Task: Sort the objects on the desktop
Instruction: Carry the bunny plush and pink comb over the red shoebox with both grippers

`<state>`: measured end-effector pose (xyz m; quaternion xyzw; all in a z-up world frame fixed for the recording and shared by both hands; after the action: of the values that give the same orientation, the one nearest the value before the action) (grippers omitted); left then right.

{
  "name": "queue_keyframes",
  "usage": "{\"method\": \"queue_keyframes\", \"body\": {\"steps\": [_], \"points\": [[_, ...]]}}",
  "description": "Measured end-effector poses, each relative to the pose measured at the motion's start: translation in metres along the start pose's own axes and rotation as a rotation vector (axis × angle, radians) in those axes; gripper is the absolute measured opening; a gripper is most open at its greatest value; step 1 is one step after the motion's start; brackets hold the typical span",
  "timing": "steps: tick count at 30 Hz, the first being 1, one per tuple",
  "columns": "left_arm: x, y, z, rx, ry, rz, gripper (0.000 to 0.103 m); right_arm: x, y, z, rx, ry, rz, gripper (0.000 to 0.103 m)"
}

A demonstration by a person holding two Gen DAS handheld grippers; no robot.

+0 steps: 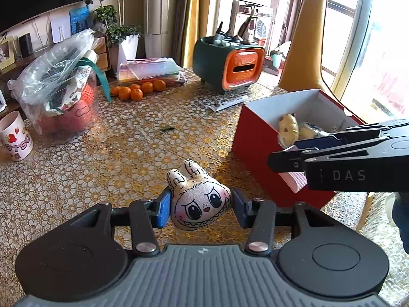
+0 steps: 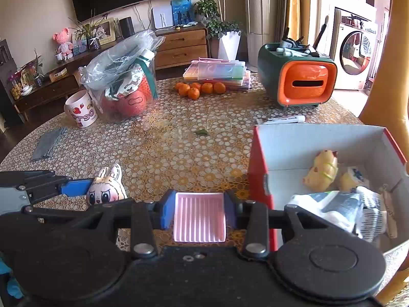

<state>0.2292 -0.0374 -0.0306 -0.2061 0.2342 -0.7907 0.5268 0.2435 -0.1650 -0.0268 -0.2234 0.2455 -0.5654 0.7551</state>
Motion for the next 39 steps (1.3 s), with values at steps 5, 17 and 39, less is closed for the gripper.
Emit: {"method": "queue_keyframes", "body": {"steps": [5,17,39], "points": [[0.034,-0.004,0.009,0.003,0.045,-0.05,0.048,0.023,-0.018,0.0,0.013,0.012,-0.013,0.04],[0.103,0.008,0.022,-0.01,0.127,-0.11,0.048,0.088,-0.048,-0.002,0.053,0.063,-0.053,0.04],[0.191,0.086,0.056,-0.049,0.247,-0.142,0.048,0.228,-0.044,-0.012,0.072,0.191,-0.224,0.04]]}}
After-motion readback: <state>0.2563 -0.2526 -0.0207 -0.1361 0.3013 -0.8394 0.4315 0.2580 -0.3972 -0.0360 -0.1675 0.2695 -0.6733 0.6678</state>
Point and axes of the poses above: each gripper's, at about its wrist camera, not at the fingertips, and y roughly the way its jaws point, x to its right, z to its top, the point moved 3 cm from there along y, roughly the way its jaws point, and after that the axes turned 9 degrees about x, right-handed, at the moved point
